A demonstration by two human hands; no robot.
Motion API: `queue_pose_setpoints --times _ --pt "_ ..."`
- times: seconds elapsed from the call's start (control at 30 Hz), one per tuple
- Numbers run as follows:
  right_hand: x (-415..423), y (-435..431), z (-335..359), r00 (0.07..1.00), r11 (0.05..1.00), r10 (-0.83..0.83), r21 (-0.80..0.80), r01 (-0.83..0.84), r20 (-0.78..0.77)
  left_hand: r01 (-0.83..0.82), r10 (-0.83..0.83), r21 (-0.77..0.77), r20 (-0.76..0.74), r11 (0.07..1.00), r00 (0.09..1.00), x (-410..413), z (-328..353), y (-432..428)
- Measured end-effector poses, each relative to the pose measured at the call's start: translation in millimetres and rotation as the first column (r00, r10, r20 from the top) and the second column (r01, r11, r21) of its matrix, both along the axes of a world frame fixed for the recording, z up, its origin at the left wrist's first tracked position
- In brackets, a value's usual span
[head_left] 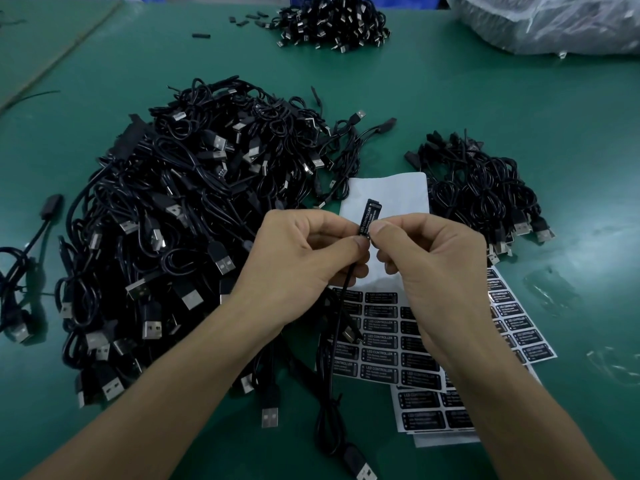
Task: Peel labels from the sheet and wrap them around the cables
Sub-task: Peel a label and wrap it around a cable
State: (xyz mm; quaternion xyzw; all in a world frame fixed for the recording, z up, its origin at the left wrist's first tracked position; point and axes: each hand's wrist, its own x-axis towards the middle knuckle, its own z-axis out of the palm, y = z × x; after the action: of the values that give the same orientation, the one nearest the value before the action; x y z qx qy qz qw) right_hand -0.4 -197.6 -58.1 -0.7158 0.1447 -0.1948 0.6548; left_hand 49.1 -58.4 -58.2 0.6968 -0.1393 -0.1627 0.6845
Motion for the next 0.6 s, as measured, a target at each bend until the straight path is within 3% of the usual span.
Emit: queue_pose_setpoints --times 0.6 --pt "-0.4 -1.8 -0.8 1.000 0.998 -0.022 -0.062 0.022 0.016 -0.015 0.015 0.003 -0.009 1.000 1.000 -2.3 2.8 -1.9"
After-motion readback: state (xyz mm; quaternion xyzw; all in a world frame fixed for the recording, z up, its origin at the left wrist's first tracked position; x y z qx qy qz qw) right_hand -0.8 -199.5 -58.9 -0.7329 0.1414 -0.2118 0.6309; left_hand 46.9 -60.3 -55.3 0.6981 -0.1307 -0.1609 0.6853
